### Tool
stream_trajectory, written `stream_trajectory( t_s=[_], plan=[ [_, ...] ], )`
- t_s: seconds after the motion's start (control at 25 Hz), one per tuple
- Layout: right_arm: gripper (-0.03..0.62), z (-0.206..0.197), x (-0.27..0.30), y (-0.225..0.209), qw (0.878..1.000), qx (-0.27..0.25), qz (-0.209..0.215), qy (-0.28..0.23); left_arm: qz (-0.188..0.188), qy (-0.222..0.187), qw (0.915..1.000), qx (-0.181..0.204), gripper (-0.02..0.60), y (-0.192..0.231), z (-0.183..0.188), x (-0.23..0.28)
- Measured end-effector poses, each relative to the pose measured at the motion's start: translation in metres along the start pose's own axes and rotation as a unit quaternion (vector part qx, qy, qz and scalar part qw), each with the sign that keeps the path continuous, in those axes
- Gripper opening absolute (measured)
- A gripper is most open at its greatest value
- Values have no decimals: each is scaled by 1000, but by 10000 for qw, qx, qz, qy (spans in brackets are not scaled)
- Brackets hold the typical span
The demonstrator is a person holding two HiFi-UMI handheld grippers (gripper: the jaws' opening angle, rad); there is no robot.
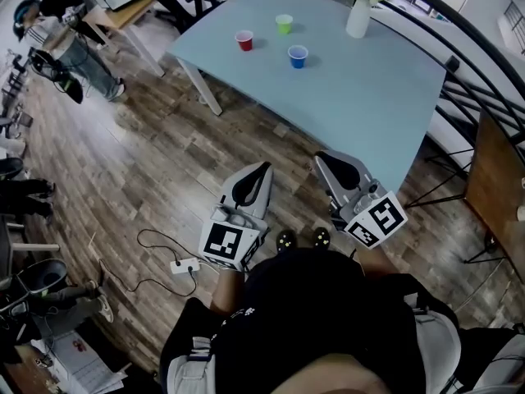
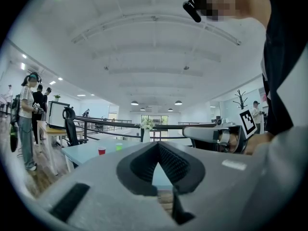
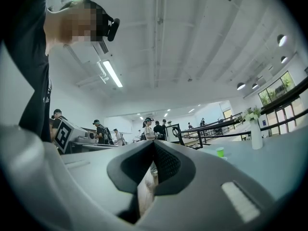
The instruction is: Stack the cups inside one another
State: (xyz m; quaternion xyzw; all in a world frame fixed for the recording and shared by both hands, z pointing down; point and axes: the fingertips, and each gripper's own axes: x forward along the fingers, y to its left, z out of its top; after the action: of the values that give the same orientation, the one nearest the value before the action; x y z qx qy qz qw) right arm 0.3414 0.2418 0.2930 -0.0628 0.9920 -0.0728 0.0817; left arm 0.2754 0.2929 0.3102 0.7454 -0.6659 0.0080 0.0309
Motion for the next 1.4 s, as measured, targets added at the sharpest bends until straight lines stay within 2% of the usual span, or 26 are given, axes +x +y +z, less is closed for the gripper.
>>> stream_trajectory(
  t_s=[0.76,1.04,1.4],
  plan=[
    [3,-17,33,28,9991,-76,-415,-48,-172,42,9998,38,-9,47,-11,-36],
    [3,-17,30,35,9985,-133,-536,-21,-268,33,9996,3,-9,51,-13,-38],
    [2,-20,23,20,9977,-115,-665,23,-290,70,9995,-56,-9,46,-22,-34]
  ],
)
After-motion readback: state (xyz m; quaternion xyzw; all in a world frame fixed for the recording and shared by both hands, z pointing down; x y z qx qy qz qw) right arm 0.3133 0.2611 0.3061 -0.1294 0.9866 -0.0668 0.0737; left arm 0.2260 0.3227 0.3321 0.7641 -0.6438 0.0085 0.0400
